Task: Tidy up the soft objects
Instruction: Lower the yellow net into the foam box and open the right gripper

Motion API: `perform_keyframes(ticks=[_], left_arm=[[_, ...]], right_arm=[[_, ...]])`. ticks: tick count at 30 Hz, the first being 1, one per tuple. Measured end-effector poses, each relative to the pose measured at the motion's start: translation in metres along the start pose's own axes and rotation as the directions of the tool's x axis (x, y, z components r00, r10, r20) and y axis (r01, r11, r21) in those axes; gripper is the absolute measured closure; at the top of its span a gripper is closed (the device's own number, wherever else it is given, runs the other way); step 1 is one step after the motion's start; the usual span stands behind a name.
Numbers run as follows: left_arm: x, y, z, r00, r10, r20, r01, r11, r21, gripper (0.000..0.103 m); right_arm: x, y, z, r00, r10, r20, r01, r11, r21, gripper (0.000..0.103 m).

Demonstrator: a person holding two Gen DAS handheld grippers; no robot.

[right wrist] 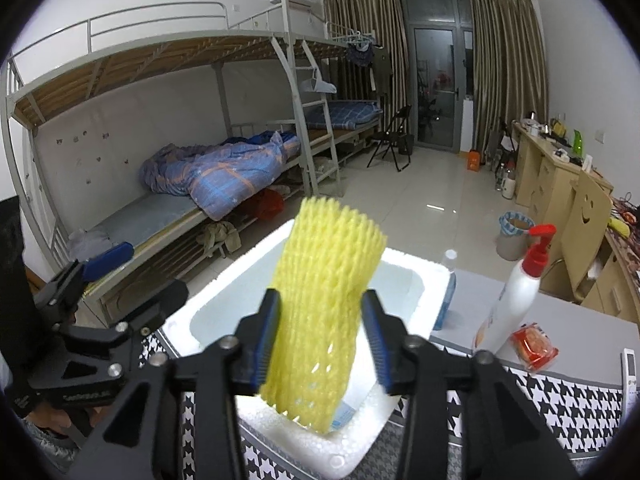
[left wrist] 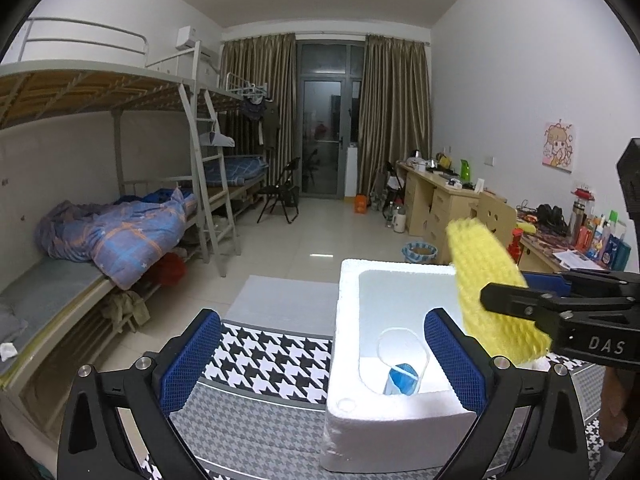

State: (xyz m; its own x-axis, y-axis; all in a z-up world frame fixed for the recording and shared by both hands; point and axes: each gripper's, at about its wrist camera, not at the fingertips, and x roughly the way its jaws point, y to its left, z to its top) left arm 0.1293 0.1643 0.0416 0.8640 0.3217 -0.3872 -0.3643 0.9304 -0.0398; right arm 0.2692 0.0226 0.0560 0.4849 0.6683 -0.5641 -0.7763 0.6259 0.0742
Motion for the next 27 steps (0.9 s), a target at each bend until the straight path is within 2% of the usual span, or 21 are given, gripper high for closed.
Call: perform_keyframes(ticks=[1,3,14,21,27], left_arm=[[0.000,0.001,0.000,1.000,0.000,0.001,0.000,1.000,0.000,0.001],[0.000,0.002,-0.001,1.000,-0.001,0.003,0.001,1.000,-0.005,0.001],[-0.007,-0.002,-0.002,1.000,-0.016,0.007,0.016,1.000,-0.005,0.001],[-0.017,-0.014,0.001,0.999,-0.040,0.025,0.040,0.999,0.017,0.001],[-0.025,-0.025,0.002,0.997,-0.068,0.029,0.067,0.997,0.035,0.001]], right_arm=[[-0.001,0.000,0.000,1.000,0.001,0.005,-0.002,1.000,0.005,0.030],[-0.002,-0.002,0.000,1.000,-0.005,0.007,0.005,1.000,0.015,0.027],[-0.019,0.004,0.000,0.999,-0.042,0.028,0.043,0.999,-0.019,0.023],[-0.040,-0.001,-0.007,0.996,-0.060,0.067,0.061,0.998,-0.012,0.007],[-0.061,0.000,-0.014,0.991,-0.082,0.106,0.085,0.996,-0.022,0.002]])
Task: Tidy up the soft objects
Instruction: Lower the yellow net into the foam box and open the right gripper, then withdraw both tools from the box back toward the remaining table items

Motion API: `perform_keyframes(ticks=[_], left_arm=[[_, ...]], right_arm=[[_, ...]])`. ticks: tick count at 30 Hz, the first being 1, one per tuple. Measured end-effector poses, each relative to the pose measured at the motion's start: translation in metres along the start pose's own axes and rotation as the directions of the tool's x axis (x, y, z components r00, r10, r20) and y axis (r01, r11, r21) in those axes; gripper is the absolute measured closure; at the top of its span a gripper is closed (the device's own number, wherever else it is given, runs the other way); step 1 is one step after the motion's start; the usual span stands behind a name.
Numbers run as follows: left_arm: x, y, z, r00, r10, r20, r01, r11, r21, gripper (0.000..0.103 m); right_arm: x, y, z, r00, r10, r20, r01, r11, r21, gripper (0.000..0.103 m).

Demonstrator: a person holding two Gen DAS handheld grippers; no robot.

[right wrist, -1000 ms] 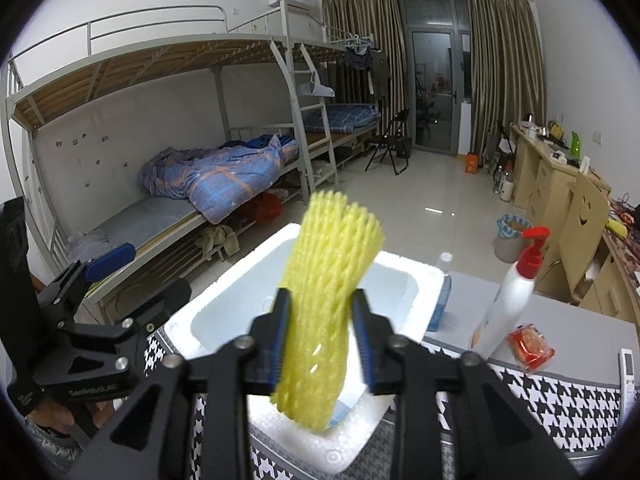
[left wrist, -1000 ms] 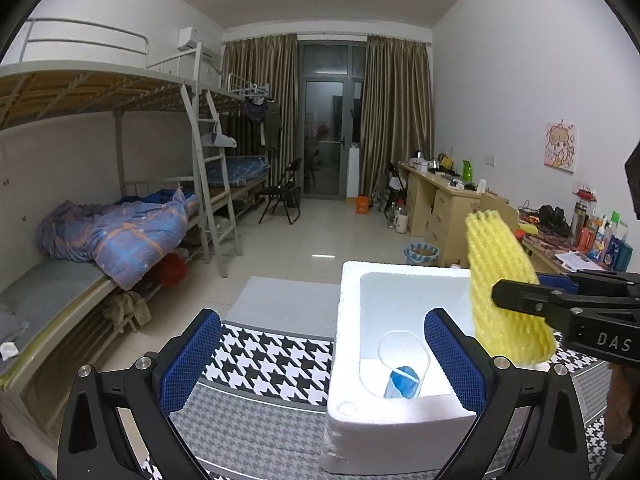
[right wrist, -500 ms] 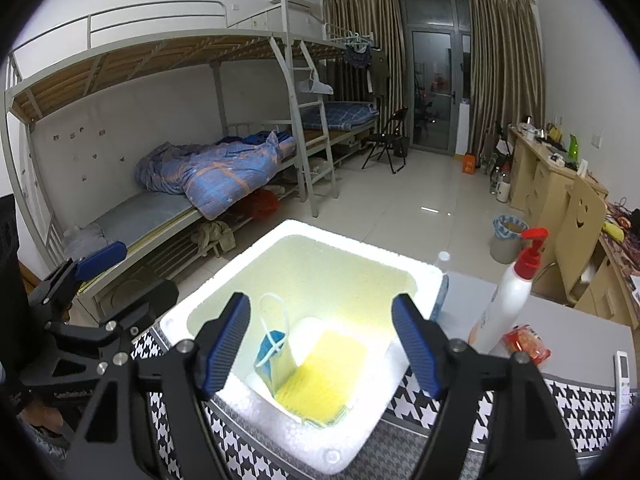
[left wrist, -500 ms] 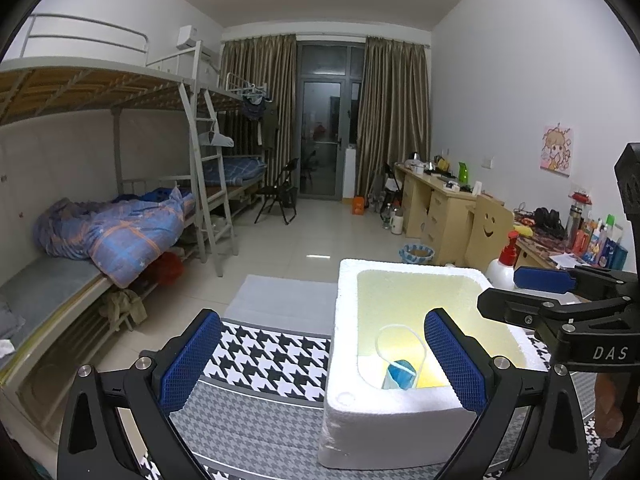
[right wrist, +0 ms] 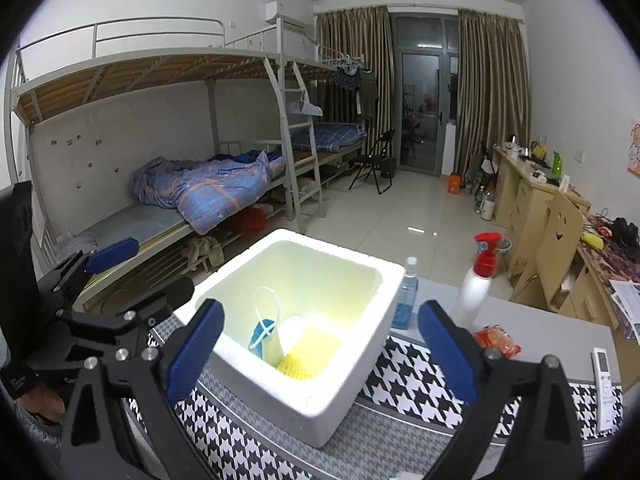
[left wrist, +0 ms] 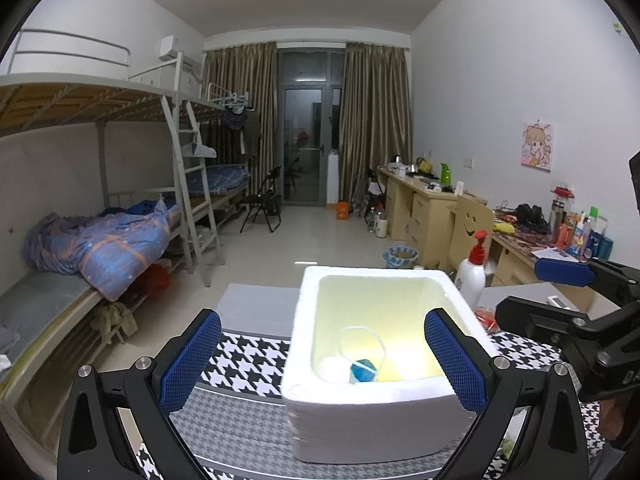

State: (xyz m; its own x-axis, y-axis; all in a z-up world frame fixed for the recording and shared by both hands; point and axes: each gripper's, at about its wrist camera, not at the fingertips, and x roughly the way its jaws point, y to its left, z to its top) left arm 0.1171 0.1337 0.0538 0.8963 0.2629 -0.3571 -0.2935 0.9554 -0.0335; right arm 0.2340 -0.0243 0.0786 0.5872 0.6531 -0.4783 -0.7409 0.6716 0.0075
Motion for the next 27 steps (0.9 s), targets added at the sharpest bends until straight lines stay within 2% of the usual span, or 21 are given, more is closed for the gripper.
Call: perform_keyframes(ticks=[16,27], left_arm=[[-0.030,-0.022,0.002,0.996,-0.071,0.051,0.069,0.997,0.036,0.001],[-0.042,-0.041,-0.006,0.992,-0.115,0.058,0.112,0.992,0.062,0.001]], right_arm=[[-0.031,-0.002,-0.016,0.997,-0.059,0.050,0.061,0.998,-0.023,0.001],[-0.058,-0.018,-0.033,0.991,-0.108,0.079,0.106,0.994,0.036,0.001]])
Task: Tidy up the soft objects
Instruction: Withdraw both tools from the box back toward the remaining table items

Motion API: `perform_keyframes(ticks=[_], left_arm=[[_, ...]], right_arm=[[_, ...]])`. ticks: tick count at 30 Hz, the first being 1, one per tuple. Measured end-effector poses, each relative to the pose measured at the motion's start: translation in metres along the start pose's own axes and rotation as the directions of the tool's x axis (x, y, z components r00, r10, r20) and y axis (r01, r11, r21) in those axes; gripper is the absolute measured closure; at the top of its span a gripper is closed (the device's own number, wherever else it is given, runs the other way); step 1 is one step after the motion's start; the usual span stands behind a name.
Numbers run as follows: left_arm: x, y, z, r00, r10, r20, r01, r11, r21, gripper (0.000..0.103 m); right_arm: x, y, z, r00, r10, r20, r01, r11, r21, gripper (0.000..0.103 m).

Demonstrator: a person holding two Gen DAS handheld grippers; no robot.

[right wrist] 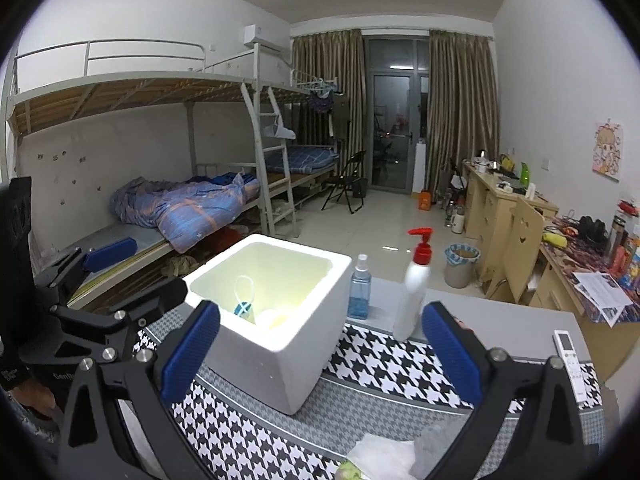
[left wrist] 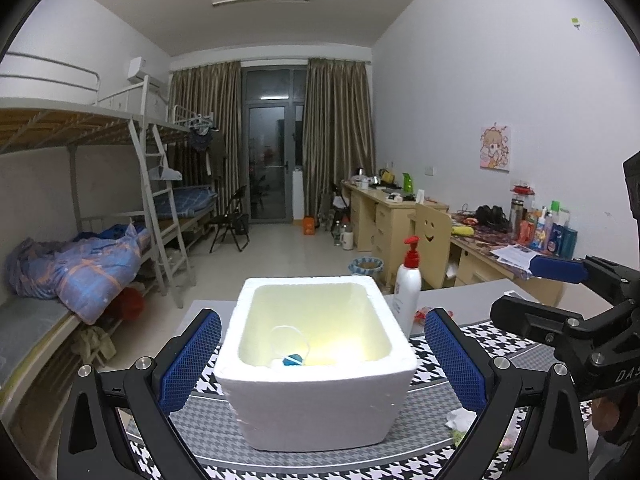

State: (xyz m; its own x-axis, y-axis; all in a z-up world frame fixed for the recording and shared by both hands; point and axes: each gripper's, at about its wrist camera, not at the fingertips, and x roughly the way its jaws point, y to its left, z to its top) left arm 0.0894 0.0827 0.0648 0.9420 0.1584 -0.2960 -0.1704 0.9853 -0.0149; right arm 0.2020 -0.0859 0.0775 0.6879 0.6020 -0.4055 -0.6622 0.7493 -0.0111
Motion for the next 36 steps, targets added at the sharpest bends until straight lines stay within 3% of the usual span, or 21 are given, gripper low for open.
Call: perform_keyframes(ticks=[25,36], left_arm=[[-0.023,-0.017,-0.016,0.999,-0.046,0.026,0.045,0.999,0.026,0.001],[-0.015,-0.027,-0.033,0.996,-0.089,-0.011,0.090,0.996,0.024,0.001]], right_arm=[[-0.032,-0.029,-0.039,0.995,-0.102,0.025,0.100,0.993,0.059,0.001],[-0.041,-0.041,-0.057,0.992,-0.125,0.019,0.123,0.988,0.098,0.001]])
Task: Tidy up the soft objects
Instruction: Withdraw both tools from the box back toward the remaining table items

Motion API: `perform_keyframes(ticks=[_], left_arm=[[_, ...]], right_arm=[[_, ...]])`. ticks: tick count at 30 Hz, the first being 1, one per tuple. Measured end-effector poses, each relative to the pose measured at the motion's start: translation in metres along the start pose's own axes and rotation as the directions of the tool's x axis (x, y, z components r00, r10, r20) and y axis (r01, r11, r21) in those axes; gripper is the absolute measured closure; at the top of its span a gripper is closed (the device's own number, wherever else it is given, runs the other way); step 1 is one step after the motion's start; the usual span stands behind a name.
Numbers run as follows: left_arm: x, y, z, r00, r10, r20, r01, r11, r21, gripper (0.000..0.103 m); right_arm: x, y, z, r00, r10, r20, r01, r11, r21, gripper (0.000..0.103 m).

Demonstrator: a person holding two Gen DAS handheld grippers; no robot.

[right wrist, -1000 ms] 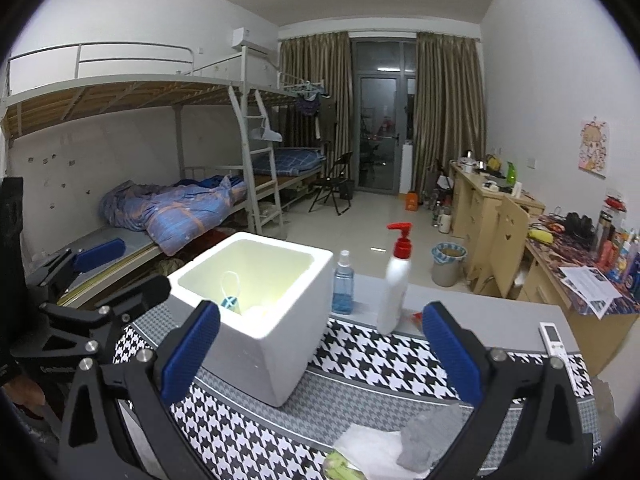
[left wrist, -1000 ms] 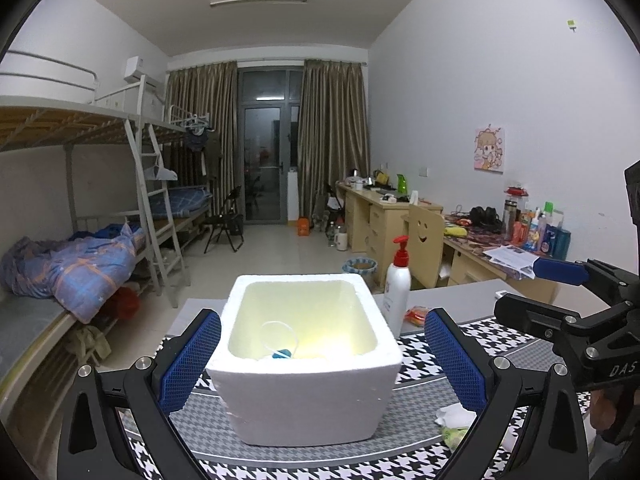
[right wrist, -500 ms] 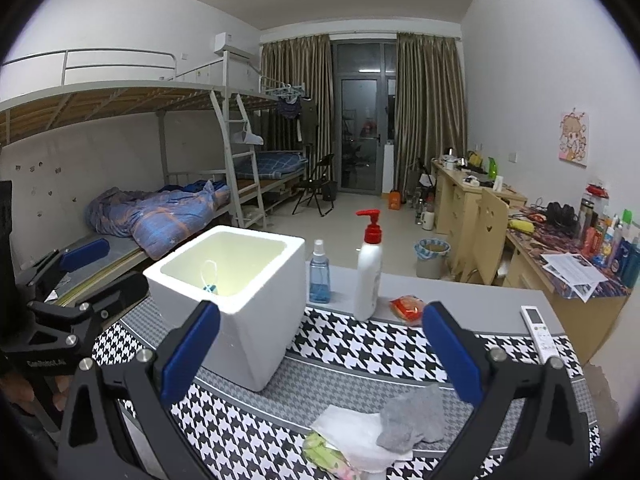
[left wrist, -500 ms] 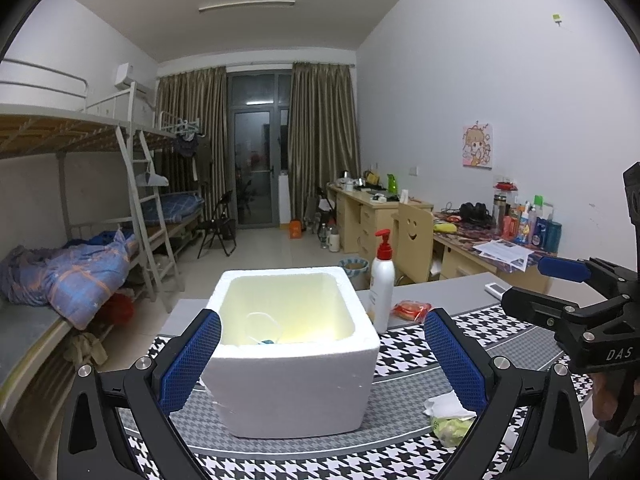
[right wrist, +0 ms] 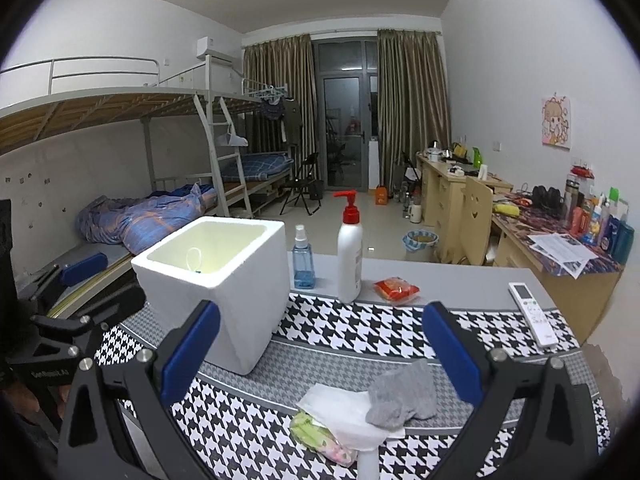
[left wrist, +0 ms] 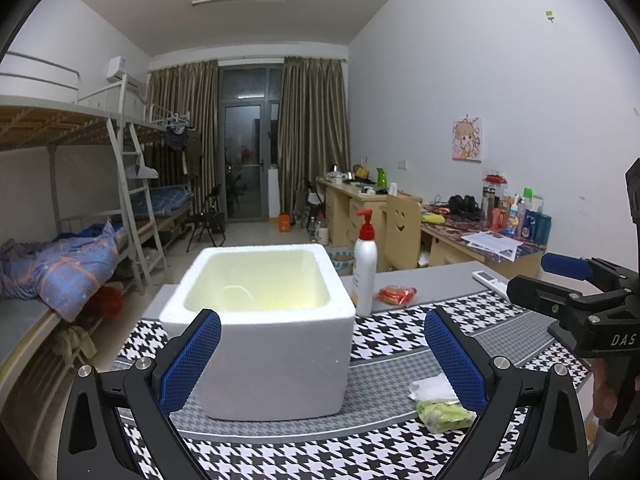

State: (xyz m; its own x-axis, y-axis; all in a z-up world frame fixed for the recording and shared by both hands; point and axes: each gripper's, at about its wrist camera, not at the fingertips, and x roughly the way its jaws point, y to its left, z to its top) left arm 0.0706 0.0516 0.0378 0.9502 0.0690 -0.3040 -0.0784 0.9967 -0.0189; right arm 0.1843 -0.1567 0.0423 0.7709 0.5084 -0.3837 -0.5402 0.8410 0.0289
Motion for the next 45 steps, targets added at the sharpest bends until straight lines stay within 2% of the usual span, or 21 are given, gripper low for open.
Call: perform_keyframes(ticks=[27,36,45], left_arm=[[0.024,-0.039,-0.029,0.987,-0.125,-0.103,0.127,0.992,0.015,0.001],[0.035,-0.051,-0.040,0.976,-0.155,-0.155,0.160,0.987,0.021,0.001],[0.047,-0.063,-0.053,0.957,-0.189,-0.221,0.201,0.979,0.033,0.001]], right_arm=[[-0.001,-0.030,-0.024,0.994,-0.102,-0.044,0.104,0.994,0.031,0.001],[-0.001,-0.047,-0.033,0.989,-0.129,-0.072,0.133,0.989,0.061,0.001],[0.005,-0.059,-0.041,0.983,-0.148,-0.105,0.156,0.985,0.075,0.001]])
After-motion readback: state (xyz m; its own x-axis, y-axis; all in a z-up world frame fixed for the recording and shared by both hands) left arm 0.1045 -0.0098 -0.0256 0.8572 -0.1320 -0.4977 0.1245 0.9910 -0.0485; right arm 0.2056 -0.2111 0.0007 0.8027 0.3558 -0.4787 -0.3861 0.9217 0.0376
